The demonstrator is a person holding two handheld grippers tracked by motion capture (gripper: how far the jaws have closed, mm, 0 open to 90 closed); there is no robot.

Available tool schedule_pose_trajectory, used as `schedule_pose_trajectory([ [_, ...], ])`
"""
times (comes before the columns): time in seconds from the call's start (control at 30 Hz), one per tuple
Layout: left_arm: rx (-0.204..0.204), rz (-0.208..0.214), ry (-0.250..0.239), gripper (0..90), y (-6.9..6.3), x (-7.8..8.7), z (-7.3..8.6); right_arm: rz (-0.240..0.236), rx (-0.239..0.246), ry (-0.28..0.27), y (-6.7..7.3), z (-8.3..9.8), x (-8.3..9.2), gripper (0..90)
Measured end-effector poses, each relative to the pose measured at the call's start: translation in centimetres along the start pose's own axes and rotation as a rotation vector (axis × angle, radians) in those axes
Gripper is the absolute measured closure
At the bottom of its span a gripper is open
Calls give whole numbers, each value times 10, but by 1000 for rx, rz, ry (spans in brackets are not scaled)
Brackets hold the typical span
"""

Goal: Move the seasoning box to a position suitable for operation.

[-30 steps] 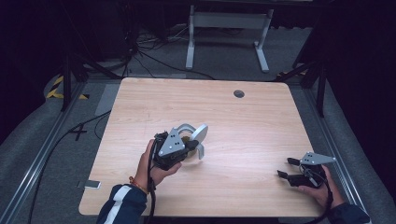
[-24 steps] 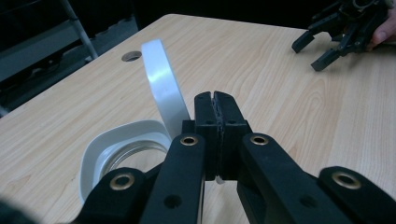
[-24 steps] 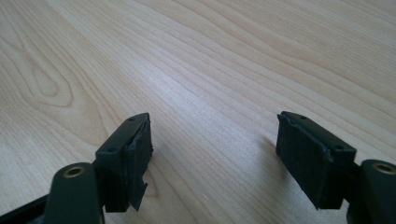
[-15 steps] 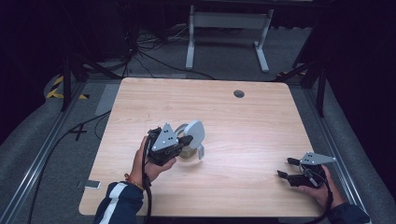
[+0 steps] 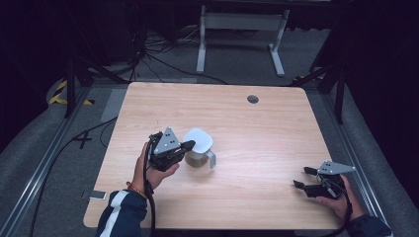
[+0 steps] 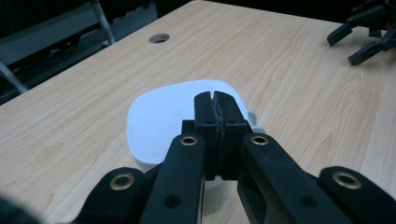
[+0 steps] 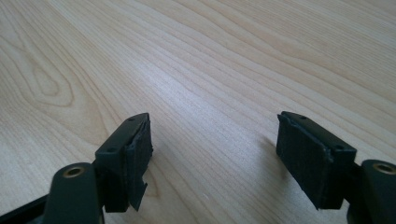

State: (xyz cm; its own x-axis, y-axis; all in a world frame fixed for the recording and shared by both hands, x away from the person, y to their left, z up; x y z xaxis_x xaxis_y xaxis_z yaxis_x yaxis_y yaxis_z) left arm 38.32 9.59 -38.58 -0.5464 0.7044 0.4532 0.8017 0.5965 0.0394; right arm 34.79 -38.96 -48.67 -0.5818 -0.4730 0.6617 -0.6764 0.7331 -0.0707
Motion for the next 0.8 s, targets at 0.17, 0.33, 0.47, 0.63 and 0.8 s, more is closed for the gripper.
schedule_pose_trajectory([
  [0.17,9,-16,8,894,5,1,5,-1,0,1,0,0,0,267],
  [0.33,25,-31,11,894,10,6,8,-2,1,1,0,0,0,266],
  [0.47,17,-46,20,895,16,12,12,-3,3,1,0,0,0,266],
  [0.63,19,-71,36,895,21,20,18,-2,4,1,0,0,0,266],
  [0.8,20,-97,54,885,29,31,27,-1,2,1,0,0,0,266],
])
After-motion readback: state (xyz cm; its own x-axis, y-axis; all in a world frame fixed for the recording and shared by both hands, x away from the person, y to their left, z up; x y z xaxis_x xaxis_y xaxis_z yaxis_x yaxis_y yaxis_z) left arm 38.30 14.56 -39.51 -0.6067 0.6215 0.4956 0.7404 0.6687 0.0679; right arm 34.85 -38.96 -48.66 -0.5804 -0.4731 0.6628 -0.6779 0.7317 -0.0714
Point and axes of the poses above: each handheld gripper's, and its own axes: x roughly backward along the jaws, z roughly out of its underside, y roughly to its left, the point moved 3 cm from there along -x, roughly forward along the jaws, and after that the axes turned 3 degrees about x, right-handed, at the moved point
